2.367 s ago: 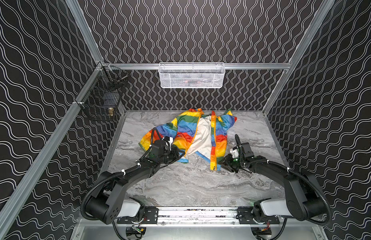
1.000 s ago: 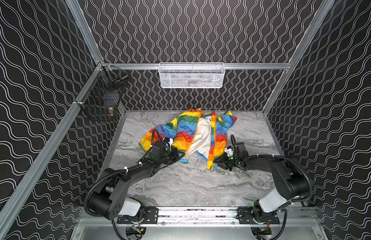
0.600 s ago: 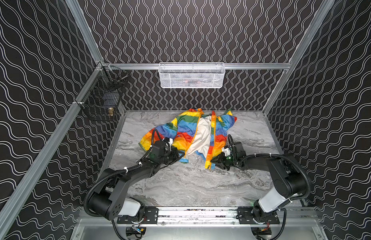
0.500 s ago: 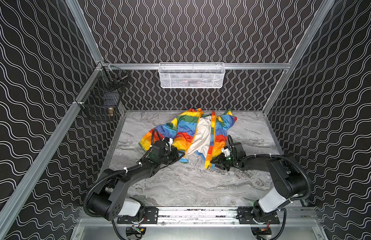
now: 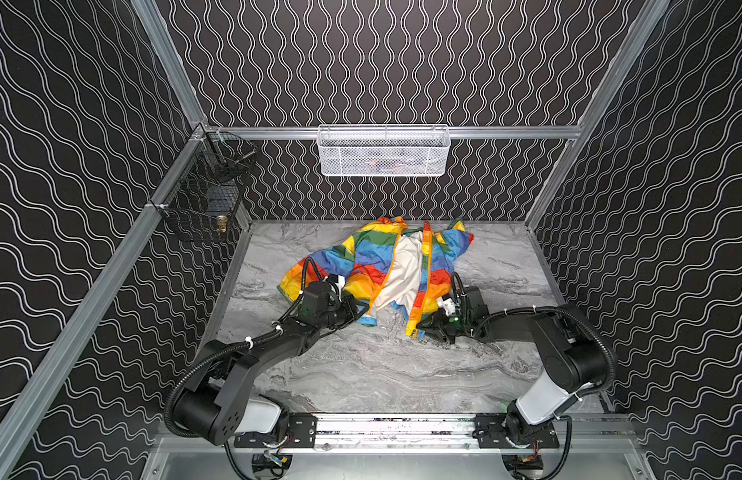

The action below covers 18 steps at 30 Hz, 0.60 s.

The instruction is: Zip up the jacket

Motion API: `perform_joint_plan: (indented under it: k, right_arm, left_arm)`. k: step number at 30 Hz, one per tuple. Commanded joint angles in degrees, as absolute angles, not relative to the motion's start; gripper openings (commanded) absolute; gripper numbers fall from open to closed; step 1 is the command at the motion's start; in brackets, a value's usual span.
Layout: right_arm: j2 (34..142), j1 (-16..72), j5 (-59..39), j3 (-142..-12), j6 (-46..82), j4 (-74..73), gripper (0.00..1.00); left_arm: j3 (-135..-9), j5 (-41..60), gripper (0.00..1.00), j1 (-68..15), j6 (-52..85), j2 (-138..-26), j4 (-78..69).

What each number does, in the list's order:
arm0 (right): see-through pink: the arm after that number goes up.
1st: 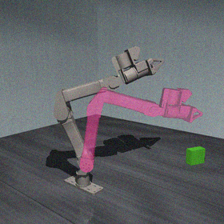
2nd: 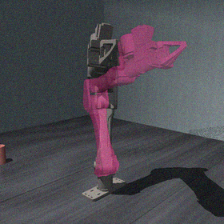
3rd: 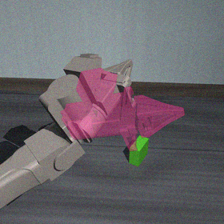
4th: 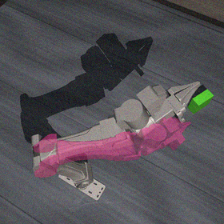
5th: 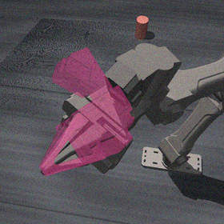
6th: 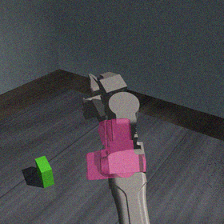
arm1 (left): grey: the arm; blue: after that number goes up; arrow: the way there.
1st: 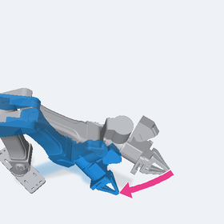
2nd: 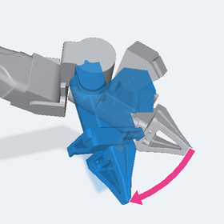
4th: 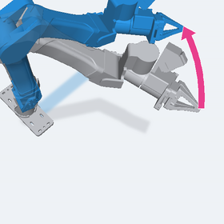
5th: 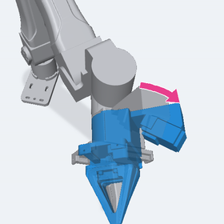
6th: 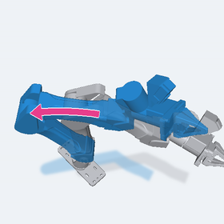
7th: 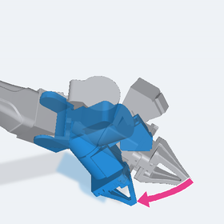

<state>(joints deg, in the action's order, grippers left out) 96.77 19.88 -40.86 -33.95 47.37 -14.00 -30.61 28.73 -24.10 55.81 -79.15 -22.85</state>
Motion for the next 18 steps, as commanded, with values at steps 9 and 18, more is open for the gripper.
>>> perform_joint_plan:
  k: [9, 18]
  right_arm:
    - [99.37, 20.07, -40.25, -34.74, 47.48, -13.67, 0.18]
    - [98.84, 20.06, -38.76, -34.96, 47.12, -11.95, 0.06]
  left_arm:
    - [-30.14, 28.63, 0.0, -23.93, 56.58, -79.19, -24.15]
    - [-32.6, 26.65, 0.0, -26.98, 52.2, -81.87, -19.78]
